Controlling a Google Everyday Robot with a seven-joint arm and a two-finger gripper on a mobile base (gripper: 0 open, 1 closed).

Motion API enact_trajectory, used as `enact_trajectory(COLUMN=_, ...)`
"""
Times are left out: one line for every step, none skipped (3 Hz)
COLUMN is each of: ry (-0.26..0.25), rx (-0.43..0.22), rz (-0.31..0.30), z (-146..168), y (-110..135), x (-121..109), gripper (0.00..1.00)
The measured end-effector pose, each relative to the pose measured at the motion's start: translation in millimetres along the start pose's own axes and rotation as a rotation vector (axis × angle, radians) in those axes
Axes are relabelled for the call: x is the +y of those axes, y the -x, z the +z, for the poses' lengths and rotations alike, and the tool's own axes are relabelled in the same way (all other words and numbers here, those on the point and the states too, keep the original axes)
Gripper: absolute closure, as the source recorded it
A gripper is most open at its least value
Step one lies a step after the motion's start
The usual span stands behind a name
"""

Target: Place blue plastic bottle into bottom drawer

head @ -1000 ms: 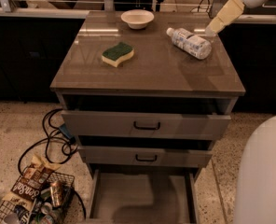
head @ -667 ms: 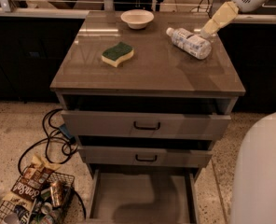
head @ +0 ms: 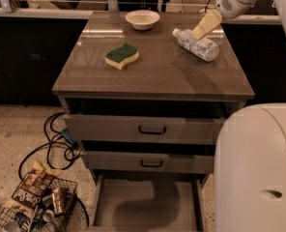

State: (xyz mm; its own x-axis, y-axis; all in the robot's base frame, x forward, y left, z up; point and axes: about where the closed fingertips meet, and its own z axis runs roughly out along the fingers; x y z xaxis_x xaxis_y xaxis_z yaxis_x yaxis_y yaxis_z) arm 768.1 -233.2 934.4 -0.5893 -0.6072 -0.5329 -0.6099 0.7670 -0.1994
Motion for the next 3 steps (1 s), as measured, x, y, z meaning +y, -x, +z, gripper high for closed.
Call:
enact_trajectory(ry=0.024, rx=0.05, rz=-0.054, z=37.6, y=15.2, x=11.7, gripper=0.0)
enact_trajectory(ry=0.022, rx=0.113, rz=-0.087, z=63.5, y=13.6, x=14.6, gripper=0.0)
enact_trajectory(ry=-0.016, rx=0.191, rz=-0.085, z=75.2, y=1.5, x=7.5, gripper=0.0)
